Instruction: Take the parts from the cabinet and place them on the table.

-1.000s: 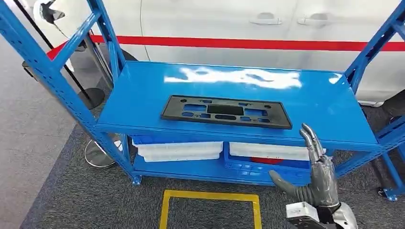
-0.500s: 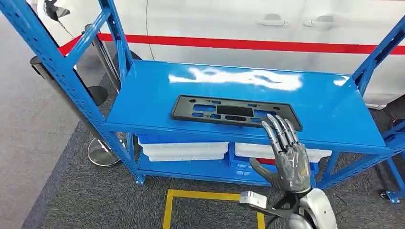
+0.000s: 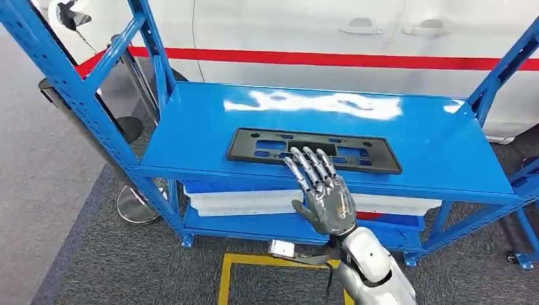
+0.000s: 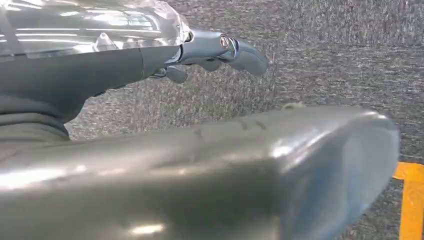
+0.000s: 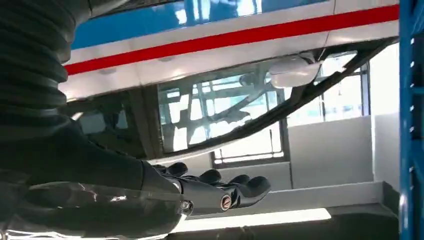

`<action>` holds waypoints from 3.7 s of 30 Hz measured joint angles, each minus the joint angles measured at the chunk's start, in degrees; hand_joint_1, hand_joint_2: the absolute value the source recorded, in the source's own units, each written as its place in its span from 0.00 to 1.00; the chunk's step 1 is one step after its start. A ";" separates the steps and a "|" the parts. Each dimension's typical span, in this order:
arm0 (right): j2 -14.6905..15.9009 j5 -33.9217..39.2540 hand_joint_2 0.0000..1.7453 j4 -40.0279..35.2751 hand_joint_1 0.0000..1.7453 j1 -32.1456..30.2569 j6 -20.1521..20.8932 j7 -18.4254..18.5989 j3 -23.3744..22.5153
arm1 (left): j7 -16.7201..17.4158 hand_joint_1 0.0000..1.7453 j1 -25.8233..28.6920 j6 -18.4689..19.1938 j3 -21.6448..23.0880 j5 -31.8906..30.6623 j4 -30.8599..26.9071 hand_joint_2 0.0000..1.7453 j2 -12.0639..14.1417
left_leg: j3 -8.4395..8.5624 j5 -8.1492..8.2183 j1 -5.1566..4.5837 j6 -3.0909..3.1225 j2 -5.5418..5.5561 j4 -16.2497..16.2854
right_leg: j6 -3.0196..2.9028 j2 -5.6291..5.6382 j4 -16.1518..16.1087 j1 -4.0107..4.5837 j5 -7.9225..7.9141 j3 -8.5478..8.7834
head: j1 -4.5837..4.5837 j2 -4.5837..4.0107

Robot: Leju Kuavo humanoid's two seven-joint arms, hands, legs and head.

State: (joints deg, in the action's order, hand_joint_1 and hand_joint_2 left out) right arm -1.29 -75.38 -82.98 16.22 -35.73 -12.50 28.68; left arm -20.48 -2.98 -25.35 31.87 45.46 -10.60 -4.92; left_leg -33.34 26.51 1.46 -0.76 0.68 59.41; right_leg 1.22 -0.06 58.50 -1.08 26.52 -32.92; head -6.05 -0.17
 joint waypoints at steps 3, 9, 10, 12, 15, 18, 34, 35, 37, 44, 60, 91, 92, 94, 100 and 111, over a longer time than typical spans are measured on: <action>-1.38 -0.09 1.00 5.33 0.00 3.27 -0.75 -0.62 0.35 | -0.33 0.00 0.11 0.26 -0.02 0.33 0.00 0.00 -0.04 | -0.23 -0.23 -0.26 1.42 -0.03 -0.14 | 0.93 0.06 -0.32 -0.25 -0.23 0.02 | 0.00 0.00; -3.34 0.85 1.00 16.94 0.00 9.30 -1.77 -2.91 1.11 | -0.76 0.00 0.00 0.92 -0.02 0.92 0.00 0.00 -0.26 | -0.02 -0.21 -0.88 2.76 -0.10 -0.30 | 0.87 -0.01 18.65 -0.08 7.07 -9.88 | 0.00 0.00; -3.67 1.14 1.00 18.64 0.00 10.01 -1.88 -3.33 1.16 | -0.79 0.00 0.01 1.01 -0.02 1.01 0.00 0.00 -0.31 | 0.12 -0.17 -1.13 2.82 -0.02 -0.30 | 0.49 -0.01 17.63 0.07 5.55 -9.80 | 0.00 0.00; -4.59 1.47 1.00 22.30 0.00 12.17 -2.19 -4.11 1.22 | -0.90 0.00 -0.03 1.18 -0.02 1.18 0.02 0.00 -0.35 | 0.63 0.06 -1.76 3.03 0.05 -0.31 | -1.02 0.03 8.29 0.81 -0.24 -5.86 | 0.00 0.00; -5.87 1.97 1.00 27.35 0.00 15.78 -2.62 -5.25 1.29 | -0.94 0.00 -0.21 1.31 0.00 1.35 0.02 0.00 -0.83 | 0.58 0.30 -2.09 2.84 -0.05 -0.31 | -3.25 -0.16 0.50 1.72 -1.89 -2.67 | 0.00 0.00; -6.88 2.47 1.00 32.55 0.00 18.77 -2.93 -6.36 1.31 | -0.92 0.00 -0.14 1.46 0.07 1.49 0.02 0.00 -1.20 | 0.67 0.28 -1.74 1.98 -0.25 -0.76 | -3.37 0.10 0.03 2.06 -1.99 -2.49 | -0.02 0.00; -10.88 5.53 1.00 55.38 0.00 32.16 -3.96 -5.79 1.55 | -1.88 0.00 0.16 1.86 0.09 3.59 0.31 0.00 -1.14 | -1.87 -1.25 -0.11 1.32 0.00 0.48 | -0.12 0.32 0.62 0.22 -0.14 -1.19 | 0.00 0.00; -10.88 5.49 1.00 55.62 0.00 32.16 -3.98 -5.25 1.55 | -2.07 0.00 0.19 2.07 0.09 3.69 0.31 0.00 -1.03 | -1.75 -1.28 -0.11 1.64 -0.02 0.36 | 0.10 0.18 1.89 0.16 0.78 -1.57 | 0.00 0.00; -10.88 4.76 1.00 55.88 0.00 31.91 -4.03 -3.80 1.66 | -2.43 0.00 0.14 2.56 0.09 3.80 0.31 0.00 -0.83 | -1.75 -1.23 -0.20 2.04 -0.08 0.32 | 0.44 0.11 10.06 0.20 4.88 -5.68 | 0.00 0.00; -10.88 -3.94 1.00 53.82 0.00 27.17 -4.13 6.71 2.07 | -1.79 0.00 0.18 3.19 0.13 3.56 0.39 0.00 -0.17 | -0.94 -0.67 -0.94 2.42 0.14 0.20 | -2.46 0.13 2.00 1.32 -2.44 -3.57 | 0.00 0.00; -10.53 -13.16 1.00 44.02 0.00 18.69 -1.47 17.90 -1.24 | -0.68 0.00 -0.10 6.14 3.32 0.79 0.74 0.00 1.92 | 0.30 -0.02 -0.13 -0.77 -0.48 -0.31 | -1.77 0.13 -0.10 1.02 -1.33 -1.21 | -0.02 0.00; -9.81 -13.11 1.00 34.96 0.00 16.56 5.05 17.11 -9.03 | 1.20 0.00 -0.60 6.78 6.19 0.81 0.83 0.00 2.25 | 0.49 -0.19 -0.62 0.29 -0.44 -0.94 | -2.11 0.07 0.14 1.75 -1.34 -1.45 | 0.00 0.00; -9.81 -13.11 1.00 34.96 0.00 16.74 5.22 17.09 -9.14 | 1.27 0.00 -0.62 6.78 6.19 0.81 0.83 0.00 2.25 | 0.15 -0.34 -0.78 0.61 -0.37 -0.48 | -1.86 0.09 0.01 1.32 -1.50 -1.61 | -0.02 0.00; -9.90 -13.11 1.00 34.94 0.00 16.90 5.79 16.98 -9.25 | 1.31 0.00 -0.56 6.78 6.23 0.83 0.83 0.00 2.23 | 0.02 -0.46 -0.86 1.07 -0.27 -0.59 | -1.37 0.04 -0.17 1.30 -1.68 -1.52 | 0.00 0.00; -9.92 -13.25 1.00 34.83 0.00 17.50 7.34 17.11 -9.53 | 1.31 0.00 -0.50 6.45 6.23 1.11 0.83 0.00 2.01 | 0.14 -0.97 -0.37 2.15 -0.39 -1.21 | 0.41 0.09 16.33 0.61 6.48 -9.26 | 0.00 0.00; -10.08 -13.29 1.00 36.87 0.95 19.53 8.08 19.87 -9.49 | 1.16 0.00 -0.54 6.19 6.32 1.49 0.83 0.00 1.97 | 0.37 0.14 -0.47 -0.17 -0.33 -0.80 | -1.93 0.00 -0.93 0.36 -2.30 -1.70 | 0.00 0.00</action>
State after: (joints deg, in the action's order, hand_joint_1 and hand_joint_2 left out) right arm -11.37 -88.67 -46.12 35.75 -27.65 7.37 19.19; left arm -19.32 -3.52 -19.17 38.18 46.95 -9.77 -2.95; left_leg -32.97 26.65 0.98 -0.93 0.34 58.61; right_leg -0.71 -0.05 57.58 -0.72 24.22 -34.62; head -6.05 -0.17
